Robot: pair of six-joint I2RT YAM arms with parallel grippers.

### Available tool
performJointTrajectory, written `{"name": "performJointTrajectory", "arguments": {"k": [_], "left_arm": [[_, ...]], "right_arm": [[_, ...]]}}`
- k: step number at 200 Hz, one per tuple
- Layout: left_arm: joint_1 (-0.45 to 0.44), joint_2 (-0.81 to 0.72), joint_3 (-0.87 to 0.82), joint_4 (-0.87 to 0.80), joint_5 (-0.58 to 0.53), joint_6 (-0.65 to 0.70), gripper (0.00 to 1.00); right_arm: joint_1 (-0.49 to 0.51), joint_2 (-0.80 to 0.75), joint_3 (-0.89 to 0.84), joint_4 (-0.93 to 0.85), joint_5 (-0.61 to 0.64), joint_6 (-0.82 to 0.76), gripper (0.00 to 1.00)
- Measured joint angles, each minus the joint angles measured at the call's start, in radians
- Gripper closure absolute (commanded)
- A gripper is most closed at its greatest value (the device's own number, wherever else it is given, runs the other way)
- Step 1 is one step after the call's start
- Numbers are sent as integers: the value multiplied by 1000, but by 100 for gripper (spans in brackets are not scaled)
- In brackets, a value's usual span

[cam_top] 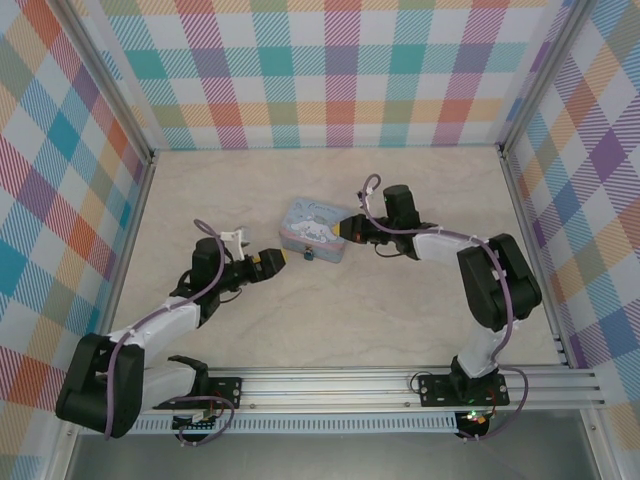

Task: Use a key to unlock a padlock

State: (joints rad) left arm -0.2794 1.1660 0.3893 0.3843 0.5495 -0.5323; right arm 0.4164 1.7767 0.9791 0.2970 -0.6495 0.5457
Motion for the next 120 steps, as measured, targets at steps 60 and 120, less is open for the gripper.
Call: {"name": "performJointTrajectory", "arguments": {"k": [60,120], "left_arm": [[-38,201,11,193,49,210,8],[-74,448,106,328,99,219,7]], "right_arm": [[-4,84,91,24,11,0,97],[-3,129,134,-46,49,11,98]]}}
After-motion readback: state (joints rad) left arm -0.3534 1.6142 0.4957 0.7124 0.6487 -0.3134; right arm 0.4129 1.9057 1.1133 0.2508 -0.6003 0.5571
